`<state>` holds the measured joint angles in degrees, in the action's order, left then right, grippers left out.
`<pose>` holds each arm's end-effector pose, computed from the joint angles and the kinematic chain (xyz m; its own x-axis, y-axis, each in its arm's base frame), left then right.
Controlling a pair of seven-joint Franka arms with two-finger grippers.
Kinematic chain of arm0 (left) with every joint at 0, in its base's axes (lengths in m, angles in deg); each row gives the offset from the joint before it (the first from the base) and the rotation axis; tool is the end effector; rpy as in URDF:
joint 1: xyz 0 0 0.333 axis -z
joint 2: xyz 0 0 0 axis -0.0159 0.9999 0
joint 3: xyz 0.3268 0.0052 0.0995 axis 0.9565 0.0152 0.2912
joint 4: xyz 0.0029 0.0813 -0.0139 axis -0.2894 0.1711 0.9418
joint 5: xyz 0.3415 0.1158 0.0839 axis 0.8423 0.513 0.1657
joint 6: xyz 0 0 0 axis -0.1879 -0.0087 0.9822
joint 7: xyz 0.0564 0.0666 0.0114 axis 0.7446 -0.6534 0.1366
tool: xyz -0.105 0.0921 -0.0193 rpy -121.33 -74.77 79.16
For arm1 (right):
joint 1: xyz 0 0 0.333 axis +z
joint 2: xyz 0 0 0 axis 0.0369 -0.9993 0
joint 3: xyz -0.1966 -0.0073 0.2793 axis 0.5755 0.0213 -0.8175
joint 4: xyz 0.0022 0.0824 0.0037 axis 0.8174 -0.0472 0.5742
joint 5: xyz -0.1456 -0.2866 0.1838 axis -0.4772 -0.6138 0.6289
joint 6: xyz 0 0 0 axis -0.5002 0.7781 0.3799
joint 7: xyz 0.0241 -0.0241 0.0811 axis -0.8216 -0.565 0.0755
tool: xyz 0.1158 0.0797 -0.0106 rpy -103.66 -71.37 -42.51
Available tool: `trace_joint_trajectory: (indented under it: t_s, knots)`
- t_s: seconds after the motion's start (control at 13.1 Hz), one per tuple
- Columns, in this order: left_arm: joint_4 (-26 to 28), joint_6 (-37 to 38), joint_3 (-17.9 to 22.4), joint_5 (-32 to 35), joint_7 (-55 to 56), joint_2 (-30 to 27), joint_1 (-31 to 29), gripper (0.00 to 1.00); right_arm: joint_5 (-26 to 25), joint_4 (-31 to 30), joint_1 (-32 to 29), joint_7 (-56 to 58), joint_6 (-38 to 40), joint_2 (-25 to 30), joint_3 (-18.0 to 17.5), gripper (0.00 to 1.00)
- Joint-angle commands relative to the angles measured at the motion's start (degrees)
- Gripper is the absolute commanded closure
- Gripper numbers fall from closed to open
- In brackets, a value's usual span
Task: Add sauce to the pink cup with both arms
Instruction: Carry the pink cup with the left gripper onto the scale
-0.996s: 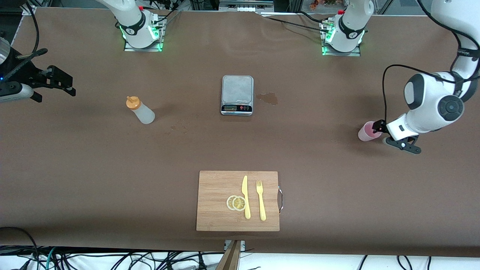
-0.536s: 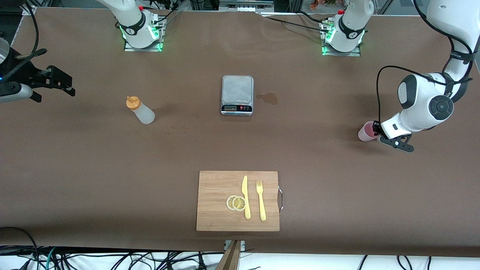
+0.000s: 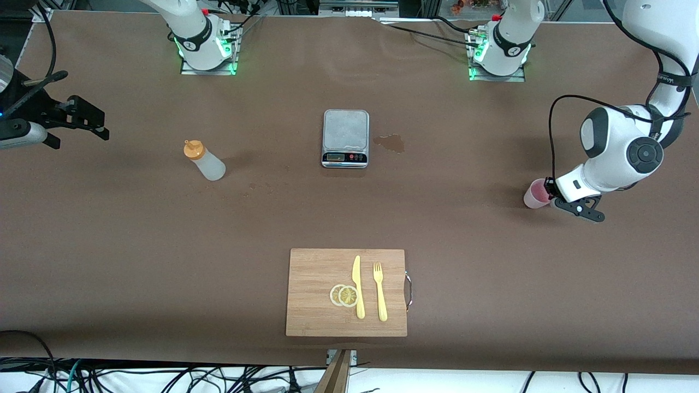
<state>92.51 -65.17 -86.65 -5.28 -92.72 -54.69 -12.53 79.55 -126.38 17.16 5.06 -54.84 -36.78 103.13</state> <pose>0.5483 0.0684 0.2543 0.9270 -0.3652 -0.0856 -0.3668 -0.9303 -0.0037 0.5462 0.0251 0.6089 0.9813 0.1891 0.0366 0.1903 -0.9812 -0.0332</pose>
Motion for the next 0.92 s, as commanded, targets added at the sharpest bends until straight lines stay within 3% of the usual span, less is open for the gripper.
trace_joint_trajectory:
  t_s: [0.0, 0.46, 0.84]
  knots:
    - [-2.5, 8.2, -2.5, 0.8, -0.1, -3.7, 0.0, 1.0, 0.5, 1.2, -0.4, 0.5, 0.2, -0.4, -0.1, 0.0]
    - [-4.6, 20.0, -12.6, -4.8, 7.6, -9.4, -0.1, 1.0, 0.5, 1.2, -0.4, 0.5, 0.2, -0.3, -0.1, 0.0]
    - [-5.5, 23.3, -29.1, -10.7, 33.3, -11.4, -0.1, 1.0, 0.5, 1.2, -0.4, 0.5, 0.2, -0.3, -0.1, 0.0]
